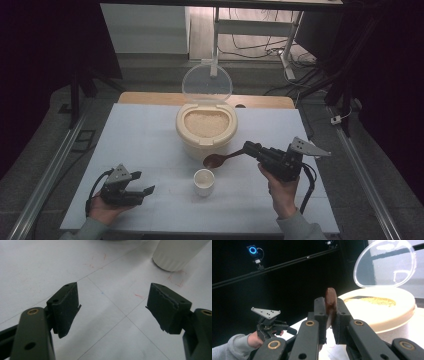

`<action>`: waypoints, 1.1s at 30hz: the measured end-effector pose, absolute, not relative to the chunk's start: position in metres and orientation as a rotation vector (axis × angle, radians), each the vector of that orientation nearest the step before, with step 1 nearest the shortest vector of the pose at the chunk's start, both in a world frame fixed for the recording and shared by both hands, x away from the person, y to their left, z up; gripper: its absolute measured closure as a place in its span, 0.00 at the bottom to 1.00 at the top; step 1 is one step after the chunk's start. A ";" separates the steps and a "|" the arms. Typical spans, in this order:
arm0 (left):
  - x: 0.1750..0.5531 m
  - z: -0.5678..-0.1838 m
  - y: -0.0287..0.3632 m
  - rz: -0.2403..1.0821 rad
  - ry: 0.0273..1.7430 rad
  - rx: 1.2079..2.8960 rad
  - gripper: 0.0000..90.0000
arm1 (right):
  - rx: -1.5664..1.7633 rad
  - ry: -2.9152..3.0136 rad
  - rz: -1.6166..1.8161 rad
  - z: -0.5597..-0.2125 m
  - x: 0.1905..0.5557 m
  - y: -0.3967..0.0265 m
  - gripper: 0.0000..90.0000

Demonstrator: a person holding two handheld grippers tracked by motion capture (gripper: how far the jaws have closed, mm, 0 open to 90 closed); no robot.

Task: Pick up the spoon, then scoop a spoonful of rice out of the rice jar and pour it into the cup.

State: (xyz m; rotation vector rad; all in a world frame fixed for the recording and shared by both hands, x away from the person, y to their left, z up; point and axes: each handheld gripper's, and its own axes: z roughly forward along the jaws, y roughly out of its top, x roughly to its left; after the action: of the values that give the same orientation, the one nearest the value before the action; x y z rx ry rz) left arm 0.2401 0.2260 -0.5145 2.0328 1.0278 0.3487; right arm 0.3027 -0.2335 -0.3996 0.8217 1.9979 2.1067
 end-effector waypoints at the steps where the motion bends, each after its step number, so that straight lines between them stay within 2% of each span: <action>1: 0.240 -0.515 0.226 0.349 1.029 2.032 0.28 | 0.823 1.991 2.108 -0.399 0.303 -0.235 0.92; 19: 0.243 -0.514 0.225 0.351 1.030 2.027 0.28 | 0.803 1.919 2.124 -0.386 0.305 -0.243 0.92; 25: 0.244 -0.515 0.224 0.347 1.022 2.035 0.28 | 0.792 1.864 2.152 -0.371 0.308 -0.248 0.92; 33: 0.246 -0.516 0.224 0.338 1.022 2.041 0.27 | 0.821 1.805 2.114 -0.360 0.324 -0.252 0.92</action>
State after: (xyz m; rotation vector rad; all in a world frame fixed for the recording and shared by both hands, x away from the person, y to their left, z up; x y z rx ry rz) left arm 0.2456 0.2236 -0.5159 2.0408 1.0220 0.3383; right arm 0.3239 -0.2517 -0.3597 0.8210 1.8052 2.1144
